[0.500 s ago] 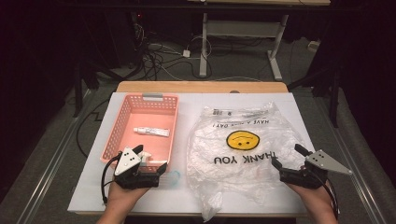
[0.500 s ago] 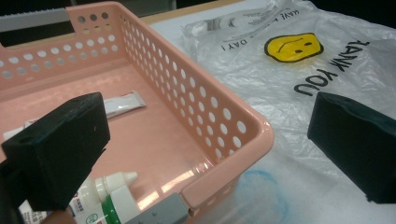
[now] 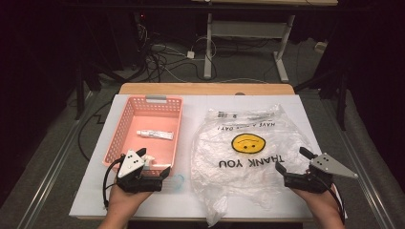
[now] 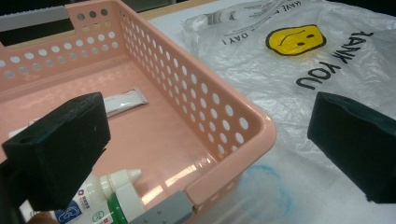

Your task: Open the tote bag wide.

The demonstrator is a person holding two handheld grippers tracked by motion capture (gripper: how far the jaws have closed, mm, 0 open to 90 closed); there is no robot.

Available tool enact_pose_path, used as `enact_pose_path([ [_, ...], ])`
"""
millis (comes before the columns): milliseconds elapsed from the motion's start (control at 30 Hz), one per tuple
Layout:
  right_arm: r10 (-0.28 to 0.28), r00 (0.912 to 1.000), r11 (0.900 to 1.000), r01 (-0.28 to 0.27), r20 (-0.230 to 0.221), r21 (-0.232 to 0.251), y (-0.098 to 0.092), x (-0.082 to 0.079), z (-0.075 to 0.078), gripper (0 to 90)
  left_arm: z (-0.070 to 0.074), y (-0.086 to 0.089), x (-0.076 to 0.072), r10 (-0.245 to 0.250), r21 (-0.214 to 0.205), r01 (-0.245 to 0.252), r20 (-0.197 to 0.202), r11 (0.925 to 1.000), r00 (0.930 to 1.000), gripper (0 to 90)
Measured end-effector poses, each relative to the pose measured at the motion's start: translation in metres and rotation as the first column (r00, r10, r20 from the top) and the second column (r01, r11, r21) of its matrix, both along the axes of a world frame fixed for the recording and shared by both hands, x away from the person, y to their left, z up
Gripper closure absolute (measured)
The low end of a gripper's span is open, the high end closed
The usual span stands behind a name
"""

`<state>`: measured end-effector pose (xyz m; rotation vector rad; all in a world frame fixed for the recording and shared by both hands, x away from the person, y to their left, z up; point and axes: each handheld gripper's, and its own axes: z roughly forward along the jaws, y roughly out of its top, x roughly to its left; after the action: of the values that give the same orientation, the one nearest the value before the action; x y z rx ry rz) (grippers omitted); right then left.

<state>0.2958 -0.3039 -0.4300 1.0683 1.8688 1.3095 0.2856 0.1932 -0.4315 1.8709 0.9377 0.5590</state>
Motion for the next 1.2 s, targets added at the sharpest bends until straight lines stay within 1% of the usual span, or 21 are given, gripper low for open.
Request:
enact_pose_path([
  [100,-0.001,1.0000,1.0000,0.001,0.001,0.000,0.000,-0.001,0.001,2.1,-0.001,0.000,0.001,-0.001,-0.009,0.000,-0.015,1.0000,0.9999,0.0],
  [167,-0.004,1.0000,1.0000,0.004,0.002,-0.001,0.000,-0.002,0.002,2.2,-0.002,0.000,0.001,0.026,-0.017,-0.026,-0.031,0.9995,0.9992,0.0],
  [233,-0.011,0.9999,0.9999,0.011,0.003,-0.008,-0.002,-0.002,0.002,2.5,-0.002,0.000,0.004,0.003,-0.036,-0.006,-0.086,0.9993,0.9963,0.0],
  [267,-0.013,0.9999,0.9999,0.013,0.000,-0.006,-0.002,-0.002,0.002,2.6,-0.003,-0.002,0.005,-0.011,-0.028,0.008,-0.098,0.9996,0.9952,0.0],
  [333,-0.014,0.9999,0.9998,0.014,-0.003,-0.013,-0.003,-0.002,0.002,2.6,-0.004,-0.004,0.004,-0.030,0.001,0.030,-0.096,0.9996,0.9949,0.0],
  [367,-0.018,0.9998,0.9997,0.018,-0.004,-0.014,-0.004,-0.002,0.002,2.9,-0.005,-0.004,0.003,-0.037,0.002,0.038,-0.094,0.9993,0.9948,0.0],
  [433,-0.024,0.9997,0.9996,0.024,-0.008,-0.013,-0.006,-0.002,0.003,3.1,-0.005,-0.003,0.001,-0.042,-0.025,0.040,-0.086,0.9989,0.9954,0.0],
  [467,-0.029,0.9995,0.9995,0.029,-0.009,-0.013,-0.007,-0.004,0.003,3.6,-0.004,-0.003,0.001,-0.046,-0.032,0.043,-0.089,0.9986,0.9950,0.0],
  [600,-0.046,0.9989,0.9988,0.046,-0.010,-0.017,-0.012,-0.005,0.005,4.5,0.000,-0.001,0.002,-0.046,-0.037,0.043,-0.092,0.9984,0.9947,0.0],
  [633,-0.053,0.9985,0.9984,0.053,-0.010,-0.019,-0.015,-0.006,0.005,4.9,0.001,0.000,0.002,-0.046,-0.023,0.045,-0.088,0.9987,0.9950,0.0],
  [700,-0.069,0.9975,0.9975,0.068,-0.018,-0.019,-0.019,-0.008,0.005,5.6,0.002,0.003,0.002,-0.042,-0.025,0.040,-0.084,0.9989,0.9956,0.0],
  [733,-0.075,0.9970,0.9969,0.075,-0.018,-0.024,-0.022,-0.009,0.005,6.1,0.003,0.004,0.002,-0.042,-0.032,0.040,-0.087,0.9987,0.9953,0.0],
  [767,-0.087,0.9959,0.9959,0.087,-0.025,-0.025,-0.025,-0.010,0.004,6.6,0.002,0.005,0.002,-0.038,-0.046,0.034,-0.085,0.9984,0.9957,0.0],
  [833,-0.106,0.9938,0.9941,0.105,-0.034,-0.027,-0.032,-0.011,0.003,7.4,0.000,0.007,0.001,-0.031,-0.060,0.027,-0.074,0.9979,0.9967,0.0],
  [900,-0.129,0.9907,0.9914,0.128,-0.043,-0.030,-0.039,-0.013,0.003,8.7,-0.003,0.007,0.002,-0.034,-0.068,0.028,-0.082,0.9973,0.9961,0.0],
  [967,-0.147,0.9880,0.9886,0.146,-0.047,-0.038,-0.046,-0.015,0.002,10.7,-0.004,0.007,0.002,-0.042,-0.059,0.037,-0.097,0.9976,0.9943,0.0],
  [1000,-0.157,0.9862,0.9872,0.155,-0.053,-0.035,-0.049,-0.017,0.001,11.9,-0.004,0.007,0.002,-0.047,-0.055,0.042,-0.096,0.9976,0.9943,0.0],
  [1100,-0.186,0.9798,0.9823,0.184,-0.073,-0.035,-0.059,-0.020,-0.001,15.4,-0.003,0.006,0.000,-0.043,-0.033,0.041,-0.070,0.9986,0.9966,0.0],
  [1133,-0.189,0.9789,0.9817,0.187,-0.076,-0.035,-0.062,-0.021,-0.002,16.2,-0.002,0.005,0.000,-0.045,-0.026,0.044,-0.060,0.9987,0.9971,0.0],
  [1200,-0.203,0.9741,0.9791,0.202,-0.099,-0.028,-0.067,-0.023,-0.004,16.9,-0.001,0.004,-0.001,-0.054,-0.015,0.053,-0.047,0.9985,0.9974,0.0],
])
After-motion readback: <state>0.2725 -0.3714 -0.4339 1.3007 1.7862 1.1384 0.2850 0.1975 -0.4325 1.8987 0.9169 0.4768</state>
